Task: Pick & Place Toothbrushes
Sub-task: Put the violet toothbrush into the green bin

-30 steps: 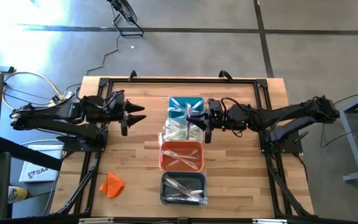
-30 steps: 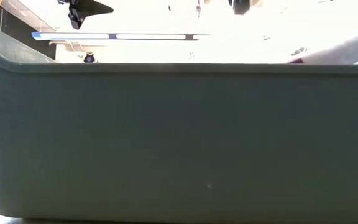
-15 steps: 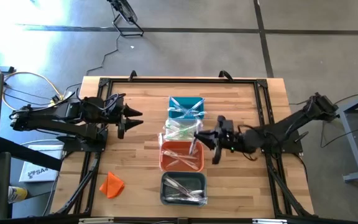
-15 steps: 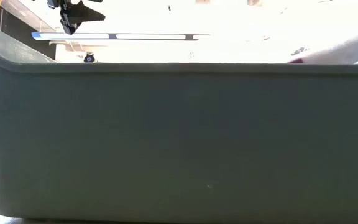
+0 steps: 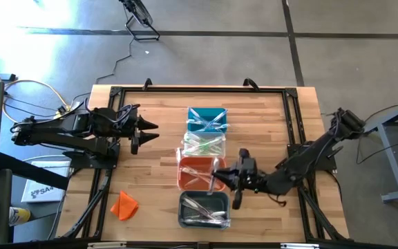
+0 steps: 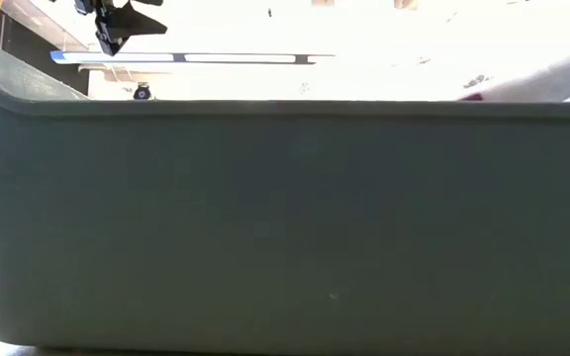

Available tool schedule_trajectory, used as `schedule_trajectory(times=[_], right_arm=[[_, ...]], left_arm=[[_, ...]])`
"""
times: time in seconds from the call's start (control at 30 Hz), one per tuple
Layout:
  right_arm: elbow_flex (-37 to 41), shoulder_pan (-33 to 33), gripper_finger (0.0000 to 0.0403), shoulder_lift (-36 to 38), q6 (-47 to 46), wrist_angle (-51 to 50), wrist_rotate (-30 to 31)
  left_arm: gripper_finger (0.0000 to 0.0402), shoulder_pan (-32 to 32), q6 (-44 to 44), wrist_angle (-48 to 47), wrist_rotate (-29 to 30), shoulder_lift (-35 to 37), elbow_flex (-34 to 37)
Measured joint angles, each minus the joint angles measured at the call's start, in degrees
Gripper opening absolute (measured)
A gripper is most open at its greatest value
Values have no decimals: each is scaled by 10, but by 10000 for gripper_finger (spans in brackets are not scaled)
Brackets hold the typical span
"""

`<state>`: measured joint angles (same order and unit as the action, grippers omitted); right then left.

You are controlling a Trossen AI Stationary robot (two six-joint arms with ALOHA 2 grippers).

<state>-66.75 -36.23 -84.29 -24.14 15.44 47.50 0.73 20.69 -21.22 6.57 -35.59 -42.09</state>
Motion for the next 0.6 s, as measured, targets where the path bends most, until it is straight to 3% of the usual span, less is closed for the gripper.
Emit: schedule_trajectory(times=[0.23,0.6], right_arm=[[-74,-3,11,-49,-68,-129,-47],[-77,0,11,-115,-116,-197,-105]], left_arm=[[195,0,1,0,0,0,0],[195,0,0,0,-1,0,0]])
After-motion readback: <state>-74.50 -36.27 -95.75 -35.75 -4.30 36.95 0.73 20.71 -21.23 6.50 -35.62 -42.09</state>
